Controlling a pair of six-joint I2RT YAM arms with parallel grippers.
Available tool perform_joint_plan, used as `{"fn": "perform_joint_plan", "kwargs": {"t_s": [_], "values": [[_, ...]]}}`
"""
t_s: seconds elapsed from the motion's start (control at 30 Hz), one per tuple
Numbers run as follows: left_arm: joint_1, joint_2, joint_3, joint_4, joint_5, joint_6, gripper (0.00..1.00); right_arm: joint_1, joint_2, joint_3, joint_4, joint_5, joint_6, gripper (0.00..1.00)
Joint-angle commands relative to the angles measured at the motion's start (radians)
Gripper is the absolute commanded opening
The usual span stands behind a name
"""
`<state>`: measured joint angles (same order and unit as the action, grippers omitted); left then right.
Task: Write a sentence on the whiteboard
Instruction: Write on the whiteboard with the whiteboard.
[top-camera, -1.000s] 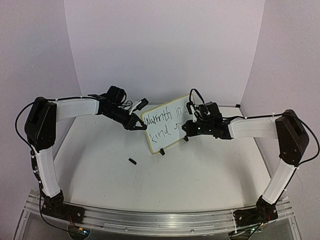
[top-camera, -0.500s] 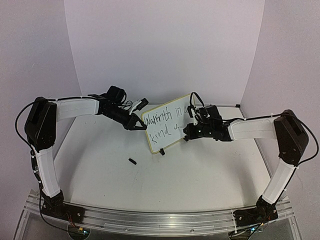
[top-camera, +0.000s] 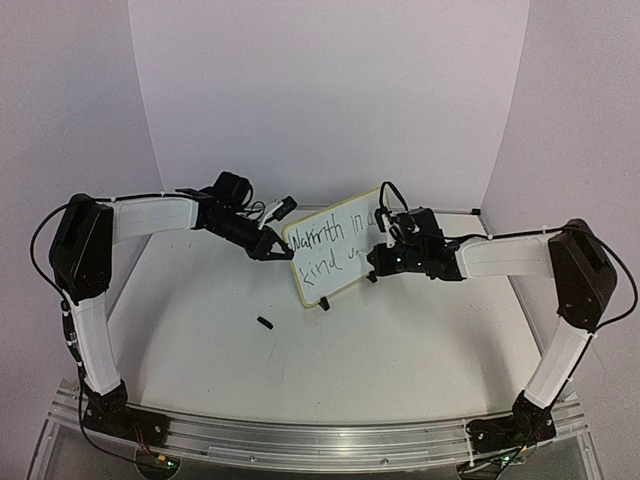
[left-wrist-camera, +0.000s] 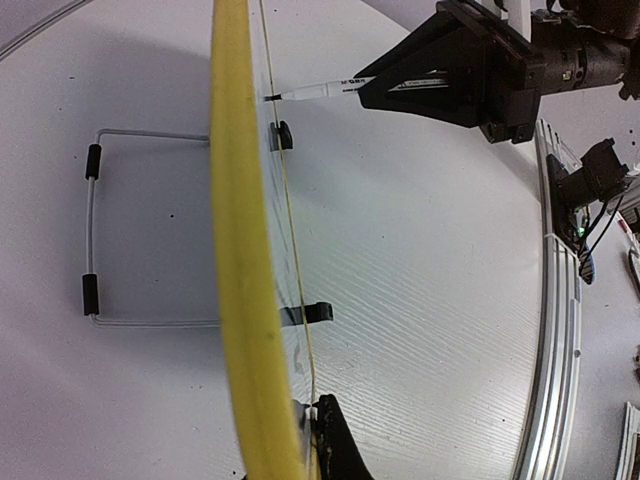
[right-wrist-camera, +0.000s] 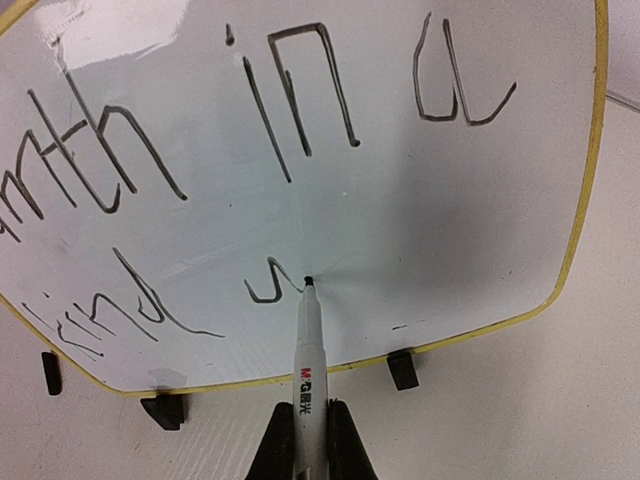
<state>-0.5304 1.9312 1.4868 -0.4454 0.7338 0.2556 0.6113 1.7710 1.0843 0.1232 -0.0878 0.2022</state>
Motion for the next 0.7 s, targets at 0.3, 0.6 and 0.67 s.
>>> {"fn": "perform_joint_plan", "kwargs": {"t_s": [0.3,0.6,0.67], "values": [[-0.045,0.063,-0.022,-0.138,-0.034,0.023,0.00,-0.002,-0.094,-0.012,0.013,0.062,-0.014,0.00],[-0.045,0.064,-0.023,-0.138,-0.033,0.022,0.00,-0.005,-0.047,-0.008,0.013,0.051,-0.009,0.00],[-0.045,0.065,-0.022,-0.138,-0.033,0.022,0.00,-0.008,-0.037,-0.004,0.013,0.050,-0.010,0.00]]}}
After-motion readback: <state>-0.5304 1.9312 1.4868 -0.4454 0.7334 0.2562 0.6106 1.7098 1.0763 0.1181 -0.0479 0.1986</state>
